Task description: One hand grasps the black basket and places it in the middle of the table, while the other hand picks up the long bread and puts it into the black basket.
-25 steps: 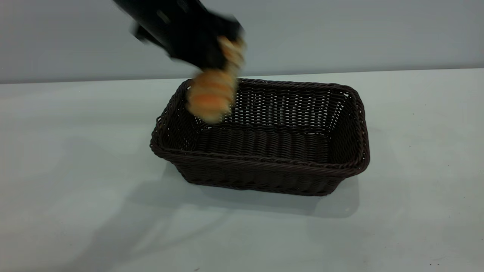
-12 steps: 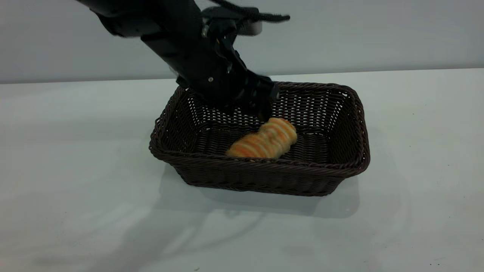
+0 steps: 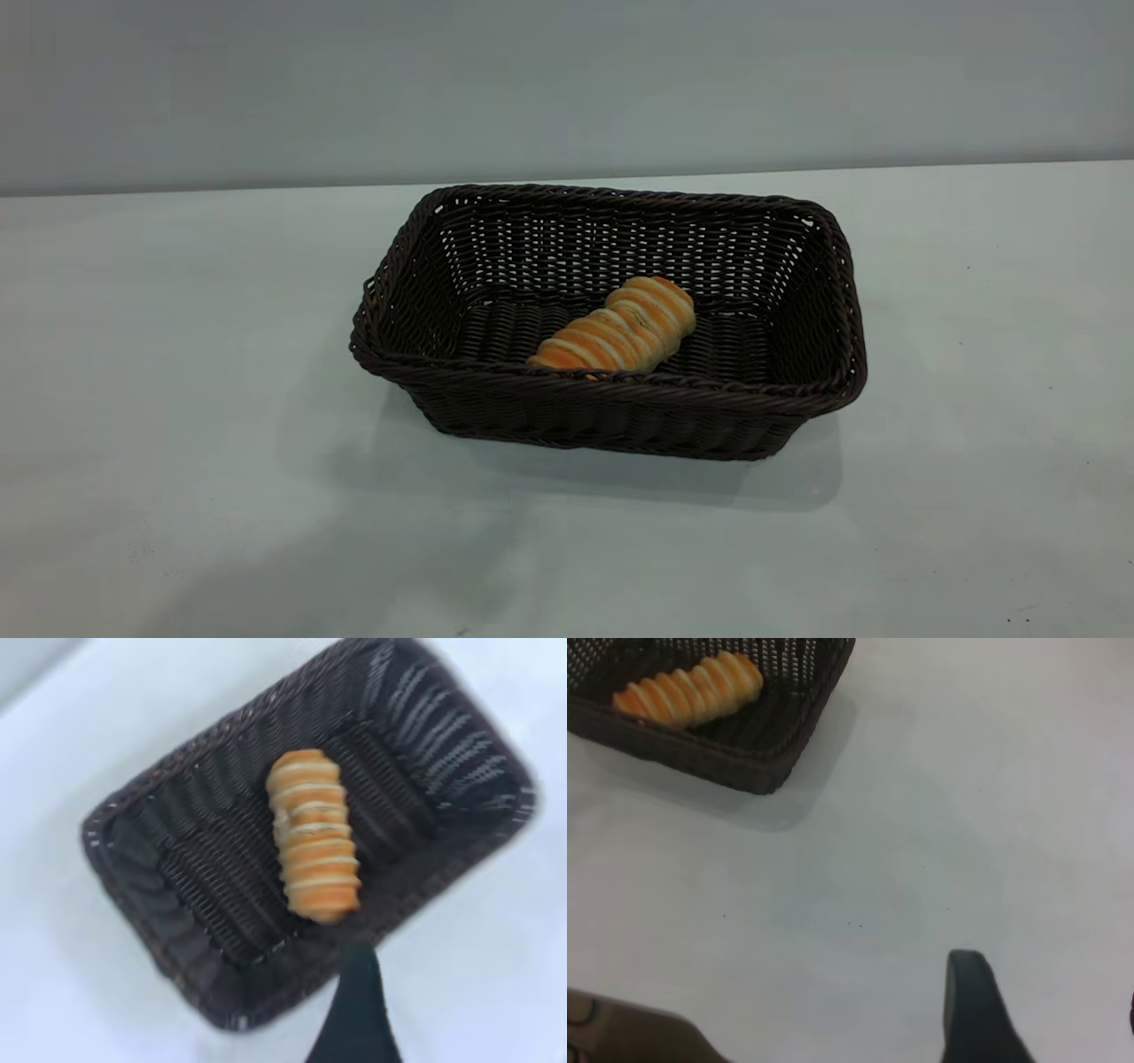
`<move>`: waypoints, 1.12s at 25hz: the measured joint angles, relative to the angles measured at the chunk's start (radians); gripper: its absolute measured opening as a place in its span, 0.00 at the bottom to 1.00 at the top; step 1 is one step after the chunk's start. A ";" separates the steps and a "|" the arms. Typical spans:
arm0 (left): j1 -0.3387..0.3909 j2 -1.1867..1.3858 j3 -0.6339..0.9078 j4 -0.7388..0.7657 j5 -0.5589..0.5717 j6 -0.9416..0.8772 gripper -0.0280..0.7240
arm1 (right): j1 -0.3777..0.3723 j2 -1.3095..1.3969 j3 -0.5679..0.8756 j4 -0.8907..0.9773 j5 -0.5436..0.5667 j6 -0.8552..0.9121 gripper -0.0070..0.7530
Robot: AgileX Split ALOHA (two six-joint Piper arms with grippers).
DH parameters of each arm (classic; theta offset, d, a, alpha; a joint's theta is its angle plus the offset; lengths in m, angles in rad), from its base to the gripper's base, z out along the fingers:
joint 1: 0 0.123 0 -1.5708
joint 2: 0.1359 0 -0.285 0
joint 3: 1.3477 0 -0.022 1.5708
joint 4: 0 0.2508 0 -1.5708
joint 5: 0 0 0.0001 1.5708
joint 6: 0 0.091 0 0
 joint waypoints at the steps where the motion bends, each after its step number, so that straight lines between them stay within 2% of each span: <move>1: 0.000 -0.053 0.000 0.007 0.039 0.000 0.88 | 0.000 0.000 0.000 0.000 0.000 0.000 0.57; 6: 0.000 -0.294 0.029 0.105 0.297 -0.080 0.87 | 0.000 0.000 0.000 0.000 0.000 0.000 0.57; 10: 0.000 -0.453 0.193 0.166 0.413 -0.151 0.86 | 0.000 0.000 0.000 0.000 0.000 0.000 0.57; 17: 0.000 -0.708 0.677 0.166 0.383 -0.187 0.83 | 0.000 0.000 0.000 0.000 0.000 0.000 0.57; 20: 0.000 -0.813 0.795 0.172 0.353 -0.206 0.83 | 0.000 0.000 0.000 0.000 0.000 0.000 0.57; 28: 0.000 -1.051 0.829 0.192 0.357 -0.209 0.83 | 0.000 0.000 0.000 0.000 0.000 0.000 0.57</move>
